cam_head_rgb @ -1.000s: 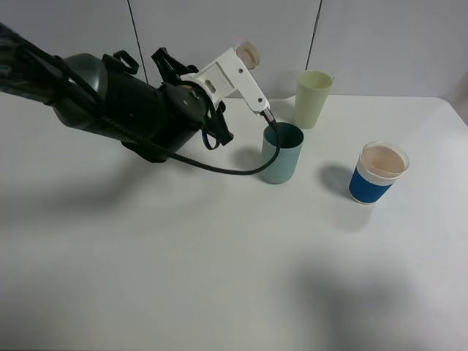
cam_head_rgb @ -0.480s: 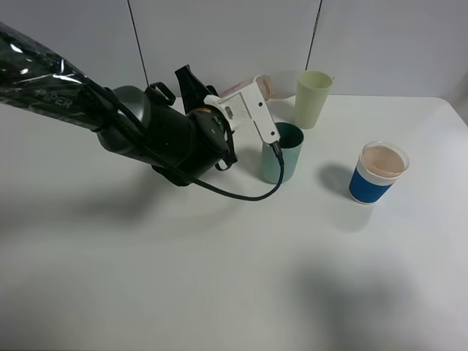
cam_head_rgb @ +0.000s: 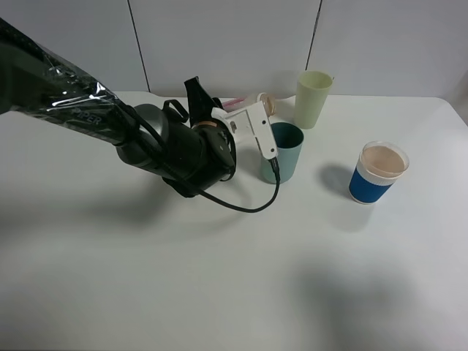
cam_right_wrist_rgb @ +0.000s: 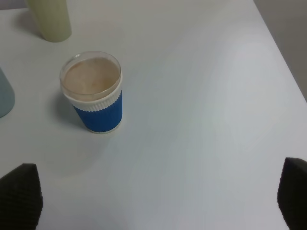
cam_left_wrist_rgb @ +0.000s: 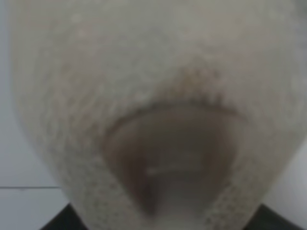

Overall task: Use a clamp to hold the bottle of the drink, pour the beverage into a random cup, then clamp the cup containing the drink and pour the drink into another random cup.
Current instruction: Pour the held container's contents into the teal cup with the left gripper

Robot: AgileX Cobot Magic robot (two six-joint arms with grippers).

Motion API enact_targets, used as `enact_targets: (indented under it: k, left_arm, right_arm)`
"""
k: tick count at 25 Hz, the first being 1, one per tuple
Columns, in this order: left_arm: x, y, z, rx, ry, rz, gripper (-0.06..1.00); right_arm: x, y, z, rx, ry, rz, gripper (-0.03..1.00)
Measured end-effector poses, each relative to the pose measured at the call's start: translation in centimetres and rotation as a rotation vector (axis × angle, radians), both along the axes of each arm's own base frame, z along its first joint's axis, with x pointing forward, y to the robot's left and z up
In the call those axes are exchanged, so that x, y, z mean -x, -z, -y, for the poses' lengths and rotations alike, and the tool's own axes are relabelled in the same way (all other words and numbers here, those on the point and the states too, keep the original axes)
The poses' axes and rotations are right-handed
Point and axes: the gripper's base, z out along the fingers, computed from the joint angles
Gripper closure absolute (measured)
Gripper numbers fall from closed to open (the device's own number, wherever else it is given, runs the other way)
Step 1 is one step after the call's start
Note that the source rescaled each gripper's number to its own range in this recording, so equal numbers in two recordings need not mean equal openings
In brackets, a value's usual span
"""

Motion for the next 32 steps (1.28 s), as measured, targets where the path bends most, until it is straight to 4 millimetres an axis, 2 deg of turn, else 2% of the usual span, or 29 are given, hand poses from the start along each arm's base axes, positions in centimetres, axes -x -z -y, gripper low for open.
enact_targets:
  k: [18,32]
  left_arm:
    - [-0.5,-0.9,0.6,-0.145,0.119,0.106,0.94]
    - [-0.8,-2.4,0.9,-0.238,0.176,0.283,0.94]
  right_arm:
    - [0.0,0.0,0.0,0.0,0.0,0.0,0.03]
    - [0.0,0.0,0.0,0.0,0.0,0.0,0.03]
